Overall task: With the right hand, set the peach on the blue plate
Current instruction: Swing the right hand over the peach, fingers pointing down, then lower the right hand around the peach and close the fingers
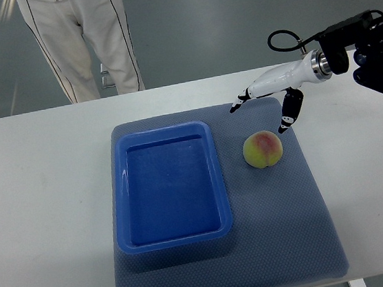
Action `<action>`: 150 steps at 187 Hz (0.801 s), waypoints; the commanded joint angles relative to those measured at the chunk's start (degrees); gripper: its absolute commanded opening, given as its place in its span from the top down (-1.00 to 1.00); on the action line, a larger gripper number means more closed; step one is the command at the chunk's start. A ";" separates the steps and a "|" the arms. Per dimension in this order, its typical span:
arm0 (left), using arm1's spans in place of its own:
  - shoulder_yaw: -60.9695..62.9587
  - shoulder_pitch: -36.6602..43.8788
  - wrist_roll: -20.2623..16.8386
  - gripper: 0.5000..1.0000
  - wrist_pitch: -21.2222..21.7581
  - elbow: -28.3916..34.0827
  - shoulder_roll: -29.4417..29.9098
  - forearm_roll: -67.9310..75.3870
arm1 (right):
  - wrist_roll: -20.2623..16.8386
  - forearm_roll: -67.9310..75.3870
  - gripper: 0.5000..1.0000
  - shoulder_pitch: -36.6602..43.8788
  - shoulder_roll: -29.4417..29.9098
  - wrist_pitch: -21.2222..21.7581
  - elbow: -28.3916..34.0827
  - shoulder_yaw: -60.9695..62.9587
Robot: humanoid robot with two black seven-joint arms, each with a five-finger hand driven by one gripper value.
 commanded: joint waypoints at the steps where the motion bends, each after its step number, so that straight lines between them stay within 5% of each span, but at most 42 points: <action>1: 0.00 0.00 0.00 -1.00 0.00 0.00 0.00 0.01 | 0.18 -0.32 -0.70 0.27 0.04 0.14 0.28 -2.23; 150: 0.00 0.00 0.00 -1.00 0.00 0.00 0.00 0.01 | 0.35 0.04 -0.70 -5.62 0.48 -5.66 0.63 -4.60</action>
